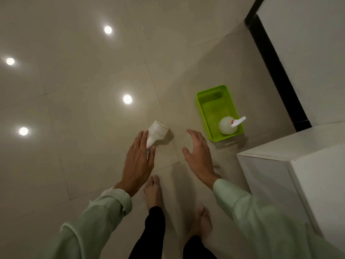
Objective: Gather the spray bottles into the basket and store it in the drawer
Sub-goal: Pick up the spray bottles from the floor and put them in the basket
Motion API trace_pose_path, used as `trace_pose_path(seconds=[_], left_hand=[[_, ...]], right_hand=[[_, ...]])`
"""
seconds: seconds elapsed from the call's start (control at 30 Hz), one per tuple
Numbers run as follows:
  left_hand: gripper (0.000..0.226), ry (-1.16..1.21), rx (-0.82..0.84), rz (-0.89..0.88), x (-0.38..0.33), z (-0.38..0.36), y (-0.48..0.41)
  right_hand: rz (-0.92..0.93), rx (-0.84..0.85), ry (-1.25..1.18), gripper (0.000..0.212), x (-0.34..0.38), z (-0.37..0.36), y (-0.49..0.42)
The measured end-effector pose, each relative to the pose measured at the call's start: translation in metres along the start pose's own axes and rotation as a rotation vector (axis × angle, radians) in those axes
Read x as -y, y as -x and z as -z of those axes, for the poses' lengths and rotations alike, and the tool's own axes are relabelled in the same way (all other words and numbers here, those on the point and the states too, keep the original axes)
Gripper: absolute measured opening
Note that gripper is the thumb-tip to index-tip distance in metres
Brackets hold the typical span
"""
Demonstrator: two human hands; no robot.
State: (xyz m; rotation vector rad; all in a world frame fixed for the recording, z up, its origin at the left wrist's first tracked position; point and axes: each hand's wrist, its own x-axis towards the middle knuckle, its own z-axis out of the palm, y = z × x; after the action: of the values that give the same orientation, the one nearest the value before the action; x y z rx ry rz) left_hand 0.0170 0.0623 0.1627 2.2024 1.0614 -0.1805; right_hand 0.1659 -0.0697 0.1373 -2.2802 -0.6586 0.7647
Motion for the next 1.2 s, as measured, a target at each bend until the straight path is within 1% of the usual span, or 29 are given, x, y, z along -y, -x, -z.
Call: trace_pose_path(seconds=[0.17, 0.3, 0.4, 0.5, 0.57, 0.63, 0.73, 0.83, 0.9, 0.97, 1.03, 1.1, 1.2], left_hand=[[0.058, 0.042, 0.013, 0.082, 0.039, 0.011, -0.007], [0.059, 0.029, 0.056, 0.121, 0.076, 0.014, -0.026], [0.059, 0.025, 0.092, 0.134, 0.103, 0.011, -0.042], [0.058, 0.023, 0.094, 0.142, 0.128, 0.001, -0.058], [0.059, 0.023, 0.086, 0.166, 0.145, -0.008, -0.070], [0.059, 0.032, 0.068, 0.186, 0.158, -0.019, -0.084], [0.058, 0.045, 0.048, 0.176, 0.175, -0.039, -0.105], [0.057, 0.052, 0.031, 0.159, 0.184, -0.056, -0.125], [0.055, 0.051, 0.016, 0.145, 0.186, -0.062, -0.136], [0.054, 0.055, -0.019, 0.151, 0.185, -0.060, -0.146], [0.053, 0.070, -0.076, 0.171, 0.176, -0.051, -0.154], [0.051, 0.081, -0.128, 0.149, 0.159, -0.035, -0.160], [0.050, 0.100, -0.147, 0.108, 0.133, -0.016, -0.167]], right_hand=[[0.120, 0.185, 0.226, 0.069, 0.023, -0.030, -0.025], [0.230, 0.377, 0.437, 0.079, 0.028, -0.068, -0.052], [0.366, 0.487, 0.635, 0.083, 0.019, -0.100, -0.073], [0.528, 0.553, 0.848, 0.088, 0.008, -0.130, -0.095], [0.607, 0.552, 0.956, 0.089, 0.001, -0.150, -0.110], [0.661, 0.533, 1.064, 0.083, -0.004, -0.169, -0.124], [0.702, 0.512, 1.187, 0.072, -0.019, -0.196, -0.145], [0.690, 0.466, 1.289, 0.061, -0.030, -0.212, -0.161], [0.660, 0.438, 1.237, 0.052, -0.036, -0.217, -0.171], [0.580, 0.413, 1.110, 0.052, -0.040, -0.211, -0.178], [0.442, 0.359, 0.953, 0.059, -0.046, -0.192, -0.181], [0.283, 0.267, 0.782, 0.065, -0.048, -0.166, -0.177], [0.098, 0.118, 0.500, 0.062, -0.038, -0.136, -0.172]])
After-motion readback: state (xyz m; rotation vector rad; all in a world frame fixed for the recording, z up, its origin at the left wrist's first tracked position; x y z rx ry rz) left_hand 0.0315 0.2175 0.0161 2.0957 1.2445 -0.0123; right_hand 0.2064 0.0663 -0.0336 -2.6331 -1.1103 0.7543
